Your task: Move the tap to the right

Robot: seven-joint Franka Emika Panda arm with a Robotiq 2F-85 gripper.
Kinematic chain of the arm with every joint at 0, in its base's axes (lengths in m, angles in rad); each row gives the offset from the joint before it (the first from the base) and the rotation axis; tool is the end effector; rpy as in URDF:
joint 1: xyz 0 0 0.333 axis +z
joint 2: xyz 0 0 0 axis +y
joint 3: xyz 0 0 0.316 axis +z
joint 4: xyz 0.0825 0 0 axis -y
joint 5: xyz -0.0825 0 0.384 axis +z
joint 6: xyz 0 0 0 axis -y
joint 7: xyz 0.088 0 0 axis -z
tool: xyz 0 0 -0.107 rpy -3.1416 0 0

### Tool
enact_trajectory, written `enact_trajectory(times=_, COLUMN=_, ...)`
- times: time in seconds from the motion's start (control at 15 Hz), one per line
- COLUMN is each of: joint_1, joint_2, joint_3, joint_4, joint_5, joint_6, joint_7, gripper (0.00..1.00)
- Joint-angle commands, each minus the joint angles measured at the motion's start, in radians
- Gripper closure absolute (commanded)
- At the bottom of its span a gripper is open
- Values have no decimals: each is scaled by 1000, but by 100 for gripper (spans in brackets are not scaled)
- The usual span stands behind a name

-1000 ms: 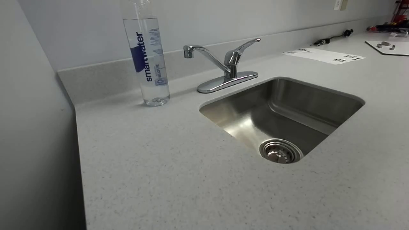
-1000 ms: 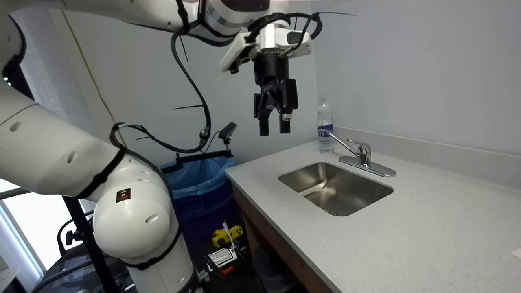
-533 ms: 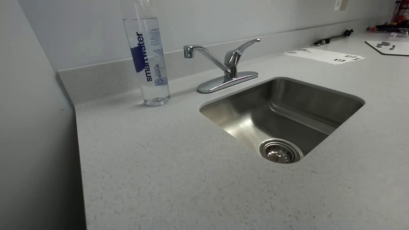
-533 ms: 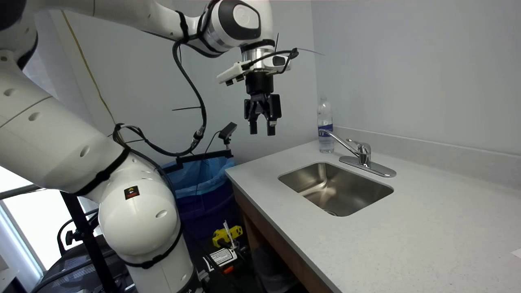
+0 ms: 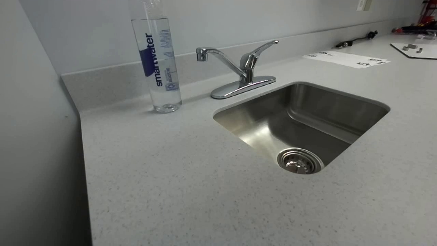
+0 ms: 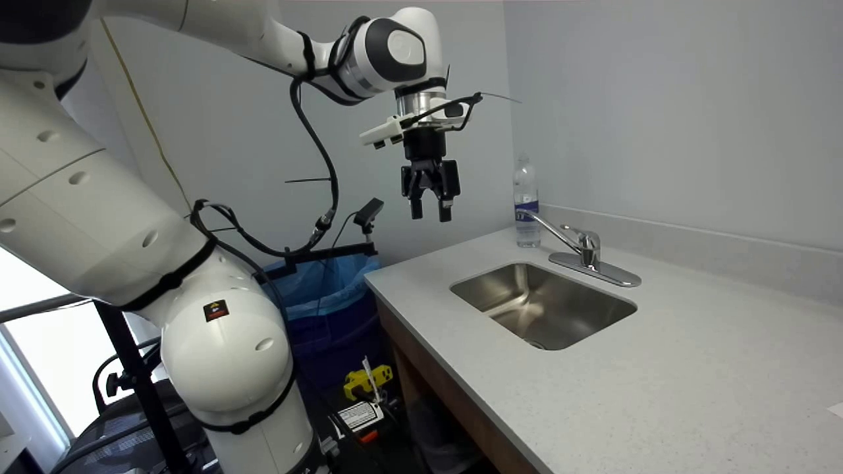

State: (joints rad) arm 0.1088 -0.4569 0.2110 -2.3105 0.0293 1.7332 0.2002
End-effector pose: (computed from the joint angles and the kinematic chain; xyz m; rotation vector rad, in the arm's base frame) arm 0.3792 0.1361 0.5038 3.0406 0.1307 -0.1662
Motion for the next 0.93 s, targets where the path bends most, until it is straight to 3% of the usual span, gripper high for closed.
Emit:
enact_trajectory(times=0.0, joint_1=9, joint_2=1, joint_3=-7, joint_4=2, joint_5=-3, joint_6=-2, joint_7=3, gripper=0)
enact_trajectory(times=0.33, joint_1=0, joint_2=24, joint_3=1, joint_4=17, joint_5=-6, joint_6=7, joint_7=39, gripper=0)
enact_trajectory(times=0.87, joint_1=10, joint_2=269, joint_3=78, joint_4=215, joint_5=0, joint_6=9, joint_7=288, gripper=0)
